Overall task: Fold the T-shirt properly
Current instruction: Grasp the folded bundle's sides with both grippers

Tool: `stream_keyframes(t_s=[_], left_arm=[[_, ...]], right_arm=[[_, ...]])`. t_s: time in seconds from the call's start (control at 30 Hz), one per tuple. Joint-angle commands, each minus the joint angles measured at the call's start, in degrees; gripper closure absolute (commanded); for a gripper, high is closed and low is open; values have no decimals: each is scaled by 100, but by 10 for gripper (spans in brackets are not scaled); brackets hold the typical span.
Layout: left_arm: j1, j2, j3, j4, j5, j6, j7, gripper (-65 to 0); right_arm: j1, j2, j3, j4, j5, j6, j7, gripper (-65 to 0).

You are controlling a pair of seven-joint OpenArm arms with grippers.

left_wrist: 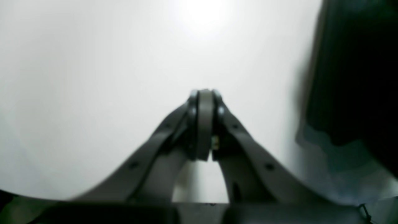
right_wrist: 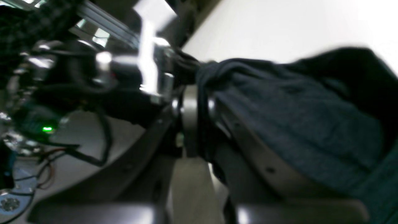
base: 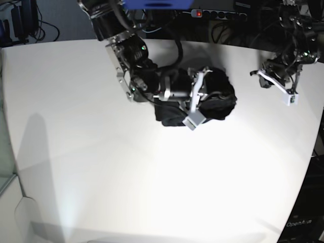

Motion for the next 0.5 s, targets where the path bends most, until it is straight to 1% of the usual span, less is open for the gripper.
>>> stream_keyframes(t_s=[0.0, 0.17, 0.23, 0.27, 0.37, 0.47], left_arm=[[33, -79, -44, 117, -51, -26, -98, 0], [60, -88, -53, 117, -51, -26, -63, 0], [112, -88, -53, 117, -60, -26, -63, 0], [156, -88, -53, 152, -78, -26, -80, 0], [244, -132, -53, 407, -51, -26, -63, 0], [288, -132, -53, 750, -51, -26, -54, 0]], right_arm=[[183, -75, 0, -24, 178, 21, 161, -69], [385, -75, -27, -429, 187, 21, 152, -274], [438, -75, -44, -429, 187, 21, 99, -335], [473, -75, -106, -411, 187, 21, 73, -352], [622, -75, -484, -262, 187, 21, -59, -353], [648, -75, -668, -42, 178, 21, -59, -353]])
